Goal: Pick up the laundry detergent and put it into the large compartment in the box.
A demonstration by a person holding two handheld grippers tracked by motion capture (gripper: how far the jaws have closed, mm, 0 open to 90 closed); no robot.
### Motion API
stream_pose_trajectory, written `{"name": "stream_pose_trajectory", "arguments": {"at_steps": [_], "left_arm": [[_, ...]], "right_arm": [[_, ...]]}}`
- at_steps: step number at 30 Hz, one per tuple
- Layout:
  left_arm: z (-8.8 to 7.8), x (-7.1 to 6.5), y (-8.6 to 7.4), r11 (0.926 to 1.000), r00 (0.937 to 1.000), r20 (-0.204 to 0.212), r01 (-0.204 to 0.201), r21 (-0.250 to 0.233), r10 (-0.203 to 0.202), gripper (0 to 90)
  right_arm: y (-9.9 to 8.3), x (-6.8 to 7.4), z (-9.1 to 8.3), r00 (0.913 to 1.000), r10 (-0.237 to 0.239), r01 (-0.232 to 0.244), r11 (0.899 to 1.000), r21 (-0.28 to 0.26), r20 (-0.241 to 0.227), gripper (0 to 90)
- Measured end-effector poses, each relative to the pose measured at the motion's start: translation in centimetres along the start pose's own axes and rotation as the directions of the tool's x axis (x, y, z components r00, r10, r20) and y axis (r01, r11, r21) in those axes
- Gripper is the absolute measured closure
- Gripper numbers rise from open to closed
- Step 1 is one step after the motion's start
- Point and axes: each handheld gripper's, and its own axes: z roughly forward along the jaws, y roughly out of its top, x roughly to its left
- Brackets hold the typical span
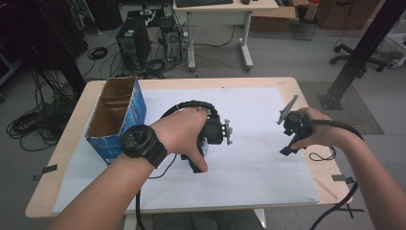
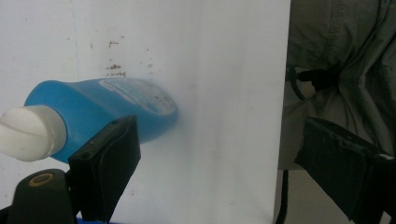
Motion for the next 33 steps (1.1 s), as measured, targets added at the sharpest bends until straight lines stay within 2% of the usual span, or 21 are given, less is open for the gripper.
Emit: {"name": "stream_pose_trajectory", "arguments": {"at_steps": [11, 13, 15, 24, 33], "left_arm": [[-0.5, 0.3, 0.2, 0.9997, 0.9999, -0.004, 0.016, -0.016, -0.016, 13.3], [-0.5, 0.4, 0.2, 0.9999, 0.9999, -0.012, 0.009, -0.015, -0.009, 13.2], [-0.5, 0.4, 0.2, 0.9994, 0.9995, -0.005, 0.030, -0.018, -0.030, 13.1], [-0.9, 0.6, 0.4, 0.9977, 0.9984, -0.014, 0.054, -0.040, -0.055, 12.8], [-1.7, 1.2, 0.3, 0.9920, 0.9923, -0.034, 0.118, -0.045, -0.120, 13.0]], "right_arm": [[-0.2, -0.1, -0.3, 1.0000, -0.002, 0.002, 1.000, -0.007, 0.002, 14.4], [-0.2, -0.1, -0.3, 1.0000, -0.002, 0.002, 1.000, -0.009, 0.005, 14.3], [-0.2, -0.2, -0.3, 1.0000, -0.002, 0.002, 1.000, -0.017, 0.001, 14.3], [-0.6, -0.3, -0.1, 1.0000, 0.006, -0.006, 1.000, -0.011, 0.001, 14.3], [-0.3, -0.1, -0.3, 1.0000, -0.003, 0.003, 1.000, -0.015, 0.004, 14.3]]}}
